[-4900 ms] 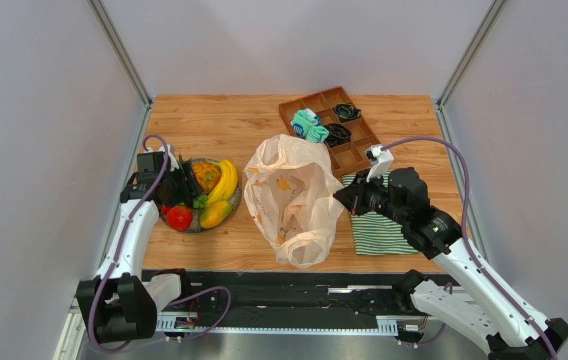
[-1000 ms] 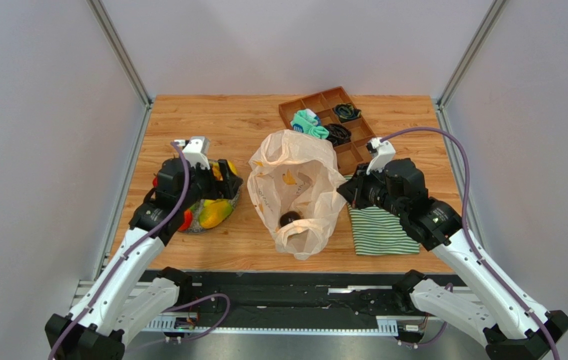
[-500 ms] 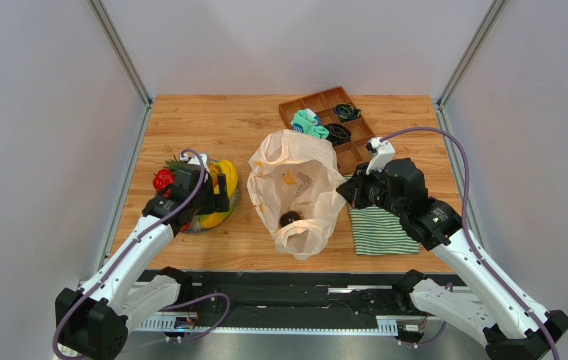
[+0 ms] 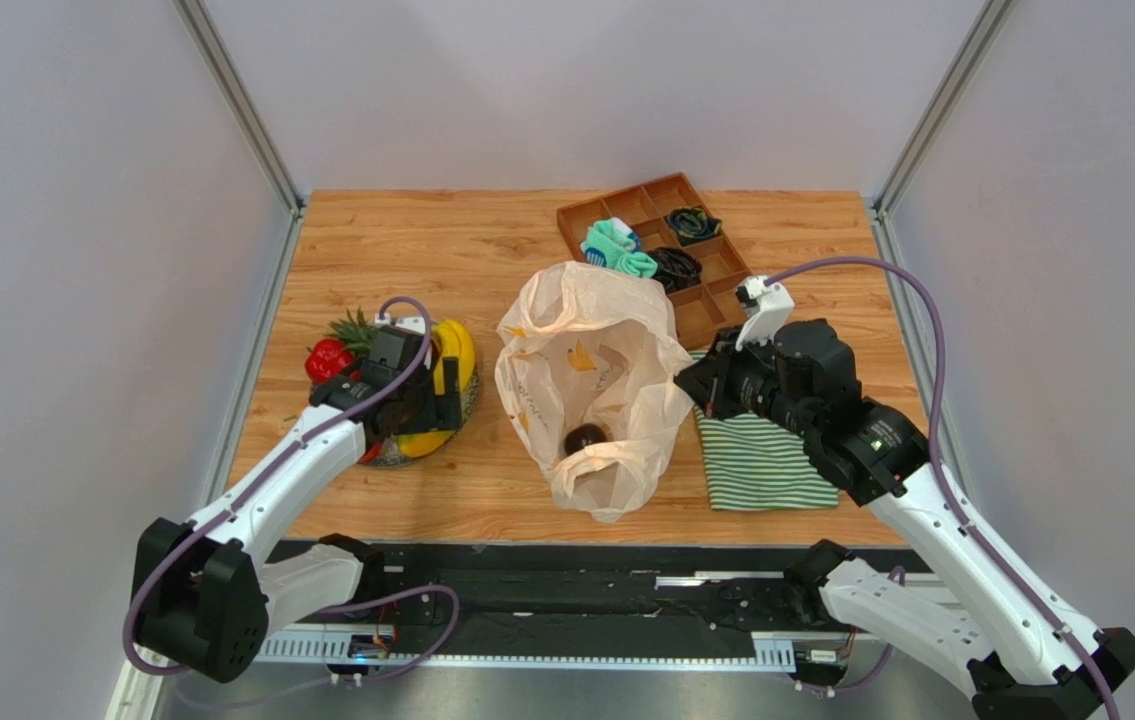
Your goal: Place the fruits into the plastic bag
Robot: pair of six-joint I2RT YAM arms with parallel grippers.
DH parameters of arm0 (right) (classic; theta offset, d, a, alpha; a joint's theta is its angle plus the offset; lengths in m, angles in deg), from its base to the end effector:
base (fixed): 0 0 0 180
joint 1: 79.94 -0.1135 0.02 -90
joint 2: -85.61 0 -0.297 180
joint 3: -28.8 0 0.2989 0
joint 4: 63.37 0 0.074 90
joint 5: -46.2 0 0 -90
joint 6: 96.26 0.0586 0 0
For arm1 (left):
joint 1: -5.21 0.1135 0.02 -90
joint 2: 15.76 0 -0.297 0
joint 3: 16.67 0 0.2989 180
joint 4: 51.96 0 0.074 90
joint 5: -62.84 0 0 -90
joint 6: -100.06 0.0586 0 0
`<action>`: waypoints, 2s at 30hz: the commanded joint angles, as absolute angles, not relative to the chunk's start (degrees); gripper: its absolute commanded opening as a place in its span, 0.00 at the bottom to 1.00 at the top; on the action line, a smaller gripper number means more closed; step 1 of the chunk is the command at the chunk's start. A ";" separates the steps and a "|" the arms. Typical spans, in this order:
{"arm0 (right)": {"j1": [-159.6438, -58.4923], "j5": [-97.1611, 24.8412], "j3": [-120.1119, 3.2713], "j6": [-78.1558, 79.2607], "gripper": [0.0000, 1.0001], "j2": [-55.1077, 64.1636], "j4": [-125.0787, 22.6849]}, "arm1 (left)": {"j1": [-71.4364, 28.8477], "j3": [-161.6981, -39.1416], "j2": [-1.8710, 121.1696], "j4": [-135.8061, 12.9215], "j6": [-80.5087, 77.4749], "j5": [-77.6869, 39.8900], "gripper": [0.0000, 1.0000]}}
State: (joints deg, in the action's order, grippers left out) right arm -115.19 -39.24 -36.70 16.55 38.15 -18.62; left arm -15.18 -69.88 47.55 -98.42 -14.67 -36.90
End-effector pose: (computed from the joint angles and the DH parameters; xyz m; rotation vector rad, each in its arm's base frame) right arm 0.1784 0.1318 0.3654 -0.2802 2.0929 0.7048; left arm 0.2410 -0.0790 0.2165 -0.1610 2.5340 -0.0928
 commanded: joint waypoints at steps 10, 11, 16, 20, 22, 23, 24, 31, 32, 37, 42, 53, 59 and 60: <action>-115.45 -39.14 -36.58 15.89 0.00 39.03 -21.03 | -15.01 -71.23 50.78 -96.42 -13.67 -36.92 0.95; -115.45 -39.14 -36.49 15.80 0.00 39.03 -21.03 | -15.01 -71.14 51.04 -96.50 -13.67 -36.39 0.94; -115.45 -39.23 -36.49 15.80 0.00 39.11 -20.94 | -15.01 -70.88 51.30 -96.68 -14.11 -35.34 0.94; -115.45 -39.23 -36.40 15.89 0.00 39.11 -21.03 | -15.10 -70.79 51.92 -97.47 -14.37 -34.10 0.94; -115.45 -39.23 -36.40 15.97 0.00 39.11 -21.03 | -15.10 -70.62 51.92 -97.56 -14.63 -34.02 0.94; -115.45 -39.23 -36.40 15.97 0.00 39.03 -21.03 | -15.10 -70.61 51.83 -97.47 -14.63 -34.10 0.94; -115.45 -39.23 -36.40 16.06 0.00 39.03 -21.03 | -15.10 -70.53 51.83 -97.65 -14.72 -34.28 0.93; -115.45 -39.23 -35.87 16.15 0.00 39.11 -21.29 | -15.10 -70.18 53.41 -97.91 -15.42 -33.67 0.89; -115.36 -39.23 -35.87 16.15 0.00 39.03 -21.29 | -15.10 -70.09 53.50 -97.91 -15.43 -33.49 0.88; -115.45 -39.05 -35.87 16.24 0.00 38.94 -21.64 | -15.27 -70.17 53.33 -98.17 -15.25 -33.23 0.77; -115.45 -38.97 -35.70 16.41 0.00 38.85 -21.73 | -15.80 -70.17 53.06 -98.26 -15.07 -32.78 0.61; -115.36 -38.88 -35.61 16.50 0.00 38.94 -21.91 | -19.65 -70.09 52.36 -95.81 -12.35 -28.57 0.54; -115.45 -38.70 -35.61 16.68 0.00 38.68 -22.09 | -24.94 -69.30 48.24 -94.40 -11.38 -26.21 0.54; -115.45 -38.70 -35.61 16.68 0.00 38.68 -22.09 | -25.12 -69.03 47.18 -94.22 -11.73 -25.58 0.54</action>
State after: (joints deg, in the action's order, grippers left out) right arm -115.19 -39.20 -35.32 16.41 38.39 -19.48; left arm -23.48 -69.79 51.29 -95.16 -12.26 -30.25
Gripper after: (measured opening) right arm 0.005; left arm 0.742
